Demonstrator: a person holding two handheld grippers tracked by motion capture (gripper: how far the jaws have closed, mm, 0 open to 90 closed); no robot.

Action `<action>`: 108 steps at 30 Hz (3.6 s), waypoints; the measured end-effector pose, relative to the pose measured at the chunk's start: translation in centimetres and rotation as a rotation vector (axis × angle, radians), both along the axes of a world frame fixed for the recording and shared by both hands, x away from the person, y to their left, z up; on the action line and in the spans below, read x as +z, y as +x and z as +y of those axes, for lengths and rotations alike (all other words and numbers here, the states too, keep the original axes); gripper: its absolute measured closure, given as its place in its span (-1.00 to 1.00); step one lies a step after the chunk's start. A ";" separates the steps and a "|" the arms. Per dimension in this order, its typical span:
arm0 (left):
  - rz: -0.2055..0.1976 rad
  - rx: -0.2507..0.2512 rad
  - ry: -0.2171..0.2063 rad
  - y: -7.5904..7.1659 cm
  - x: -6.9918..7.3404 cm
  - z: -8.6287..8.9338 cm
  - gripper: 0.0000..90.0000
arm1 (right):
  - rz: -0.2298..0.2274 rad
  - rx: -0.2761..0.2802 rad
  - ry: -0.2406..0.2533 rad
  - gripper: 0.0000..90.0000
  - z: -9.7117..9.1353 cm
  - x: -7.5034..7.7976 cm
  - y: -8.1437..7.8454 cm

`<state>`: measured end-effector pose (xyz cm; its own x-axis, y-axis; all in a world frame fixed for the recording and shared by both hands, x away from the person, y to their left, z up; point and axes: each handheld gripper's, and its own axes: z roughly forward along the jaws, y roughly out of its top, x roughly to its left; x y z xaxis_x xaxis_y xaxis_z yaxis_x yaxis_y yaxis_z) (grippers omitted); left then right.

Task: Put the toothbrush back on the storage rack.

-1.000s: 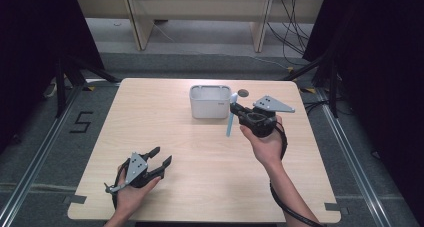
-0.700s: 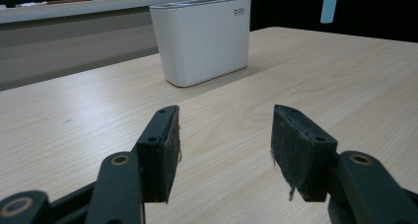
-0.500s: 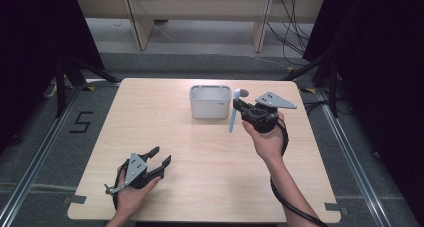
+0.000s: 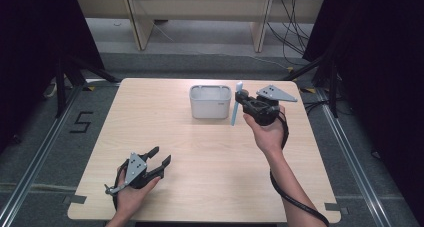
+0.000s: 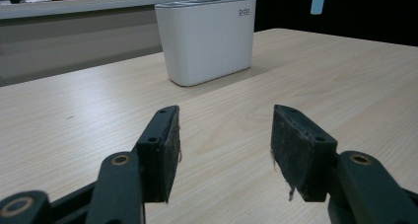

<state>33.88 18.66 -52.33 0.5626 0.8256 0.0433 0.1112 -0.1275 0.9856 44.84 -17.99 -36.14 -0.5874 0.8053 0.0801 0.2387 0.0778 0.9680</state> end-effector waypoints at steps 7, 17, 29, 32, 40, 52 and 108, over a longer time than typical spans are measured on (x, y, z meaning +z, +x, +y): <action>0.002 0.000 -0.001 0.0 0.0 0.0 -0.02 | -0.010 -0.008 -0.002 0.92 0.0 0.0 0.7; 0.000 0.001 -0.002 0.0 0.0 0.0 -0.02 | 0.000 -0.034 0.001 0.92 0.1 0.0 1.4; -0.001 0.001 -0.001 0.0 0.0 0.0 -0.02 | -0.011 -0.049 0.009 0.92 0.2 0.1 2.3; -0.001 0.002 -0.004 0.0 0.0 0.0 -0.02 | -0.019 -0.054 0.001 0.92 0.1 0.2 2.6; -0.001 0.002 -0.004 0.0 0.0 0.0 -0.02 | -0.020 -0.067 -0.007 0.92 0.2 0.4 3.2; -0.001 0.003 -0.004 0.0 0.0 0.0 -0.02 | -0.027 -0.077 0.005 0.92 0.3 0.7 4.0; 0.006 0.001 -0.007 0.0 0.0 0.1 -0.02 | -0.078 -0.125 0.056 0.92 1.3 1.7 7.0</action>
<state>33.87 18.72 -52.31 0.5623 0.8262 0.0337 0.1174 -0.1201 0.9858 51.84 -16.67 -34.47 -0.4892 0.8680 0.0846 0.1669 -0.0020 0.9860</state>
